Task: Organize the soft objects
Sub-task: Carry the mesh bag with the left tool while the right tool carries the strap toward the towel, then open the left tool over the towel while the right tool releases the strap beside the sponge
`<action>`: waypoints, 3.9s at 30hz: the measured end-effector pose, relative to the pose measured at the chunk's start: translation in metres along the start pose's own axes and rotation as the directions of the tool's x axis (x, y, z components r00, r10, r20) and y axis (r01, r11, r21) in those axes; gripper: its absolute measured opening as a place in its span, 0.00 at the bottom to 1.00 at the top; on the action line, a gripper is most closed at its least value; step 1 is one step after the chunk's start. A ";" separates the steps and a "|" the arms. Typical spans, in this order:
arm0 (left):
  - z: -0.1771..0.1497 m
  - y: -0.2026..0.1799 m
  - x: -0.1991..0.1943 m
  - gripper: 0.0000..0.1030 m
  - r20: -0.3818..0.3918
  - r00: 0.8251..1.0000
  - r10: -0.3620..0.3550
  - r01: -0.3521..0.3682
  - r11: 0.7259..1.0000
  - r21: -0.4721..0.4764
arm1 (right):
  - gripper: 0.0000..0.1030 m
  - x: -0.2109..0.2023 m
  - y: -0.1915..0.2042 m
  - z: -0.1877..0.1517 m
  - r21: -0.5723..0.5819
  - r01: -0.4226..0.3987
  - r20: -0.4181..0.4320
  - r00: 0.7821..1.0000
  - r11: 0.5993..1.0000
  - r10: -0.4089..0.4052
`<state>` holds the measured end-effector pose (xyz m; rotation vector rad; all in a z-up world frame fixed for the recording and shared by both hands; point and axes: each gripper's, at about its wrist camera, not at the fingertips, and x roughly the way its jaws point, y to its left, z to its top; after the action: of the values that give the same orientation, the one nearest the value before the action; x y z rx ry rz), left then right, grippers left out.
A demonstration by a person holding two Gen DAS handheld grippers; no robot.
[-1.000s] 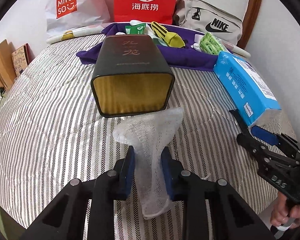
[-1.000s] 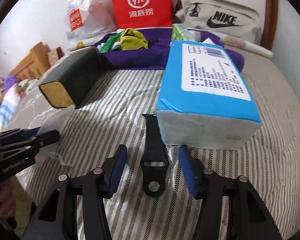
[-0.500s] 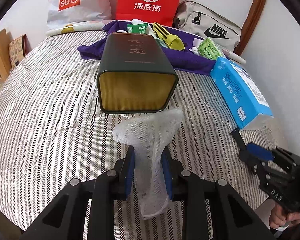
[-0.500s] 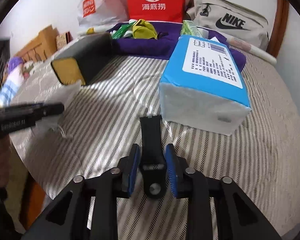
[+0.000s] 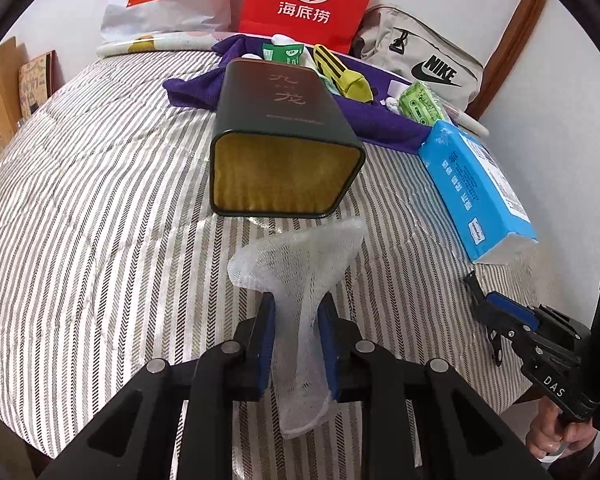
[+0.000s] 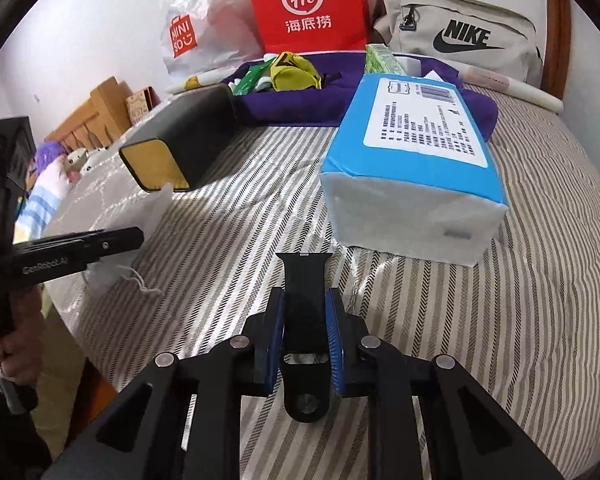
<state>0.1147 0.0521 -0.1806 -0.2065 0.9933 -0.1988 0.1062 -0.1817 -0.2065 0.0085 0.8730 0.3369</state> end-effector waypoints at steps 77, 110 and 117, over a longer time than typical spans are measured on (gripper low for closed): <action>0.245 -0.018 0.052 0.16 0.045 0.999 -0.001 -0.001 0.999 0.047 | 0.20 0.044 -0.102 0.235 0.040 0.066 0.140 0.988 0.997 -0.071; 0.260 -0.011 0.125 0.21 -0.075 0.997 -0.012 0.015 0.999 0.034 | 0.20 0.109 -0.120 0.245 0.070 0.017 -0.026 1.000 0.997 -0.016; 0.260 -0.011 0.117 0.45 -0.069 0.997 -0.041 0.043 0.999 0.028 | 0.22 0.105 -0.124 0.244 0.084 0.013 -0.029 1.000 0.996 -0.011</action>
<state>0.3956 0.0326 -0.1349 -0.1951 1.0535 -0.2600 0.3877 -0.2363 -0.1453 0.0762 0.9142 0.2894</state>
